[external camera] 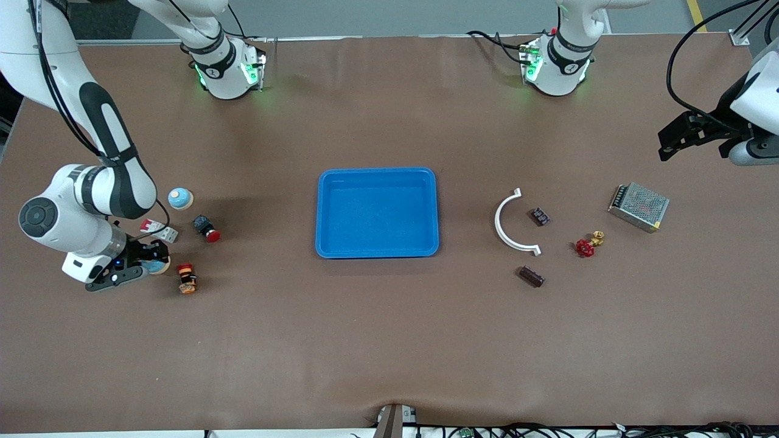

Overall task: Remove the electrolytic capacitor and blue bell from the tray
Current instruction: 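Lower the bell beside the red buttons and open the right gripper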

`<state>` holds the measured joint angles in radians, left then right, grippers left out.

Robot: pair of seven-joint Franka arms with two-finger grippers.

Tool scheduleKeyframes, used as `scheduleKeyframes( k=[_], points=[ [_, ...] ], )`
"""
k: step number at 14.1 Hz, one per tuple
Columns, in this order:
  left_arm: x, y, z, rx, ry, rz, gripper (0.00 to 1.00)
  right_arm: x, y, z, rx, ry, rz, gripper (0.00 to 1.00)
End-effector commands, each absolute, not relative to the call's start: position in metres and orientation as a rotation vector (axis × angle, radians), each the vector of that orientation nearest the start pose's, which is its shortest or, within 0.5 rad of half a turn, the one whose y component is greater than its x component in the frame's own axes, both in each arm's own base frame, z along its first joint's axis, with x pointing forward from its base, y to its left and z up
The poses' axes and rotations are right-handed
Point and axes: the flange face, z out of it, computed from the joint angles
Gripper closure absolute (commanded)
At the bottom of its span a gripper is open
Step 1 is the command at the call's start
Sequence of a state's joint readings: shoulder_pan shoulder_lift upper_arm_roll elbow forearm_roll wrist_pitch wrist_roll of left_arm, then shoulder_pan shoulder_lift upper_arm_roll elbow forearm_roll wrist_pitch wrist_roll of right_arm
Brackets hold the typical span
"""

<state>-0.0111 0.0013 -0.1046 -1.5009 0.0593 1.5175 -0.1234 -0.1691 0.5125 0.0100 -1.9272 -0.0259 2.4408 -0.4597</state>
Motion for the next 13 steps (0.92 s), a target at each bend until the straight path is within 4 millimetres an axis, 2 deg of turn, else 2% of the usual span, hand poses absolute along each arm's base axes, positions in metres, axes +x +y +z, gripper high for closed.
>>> scheduleKeyframes(
  k=[1, 6, 13],
  points=[
    [0.539, -0.057, 0.658, -3.100, 0.005, -0.031, 0.00, 0.616, -0.103, 0.213, -3.091, -0.473, -0.008, 1.00],
    [0.538, -0.058, 0.657, -3.099, 0.012, -0.019, 0.00, 0.617, -0.117, 0.187, -3.102, -0.442, -0.038, 1.00],
    [0.538, -0.058, 0.657, -3.099, 0.009, -0.019, 0.00, 0.616, -0.124, 0.181, -3.102, -0.415, -0.030, 1.00]
  ],
)
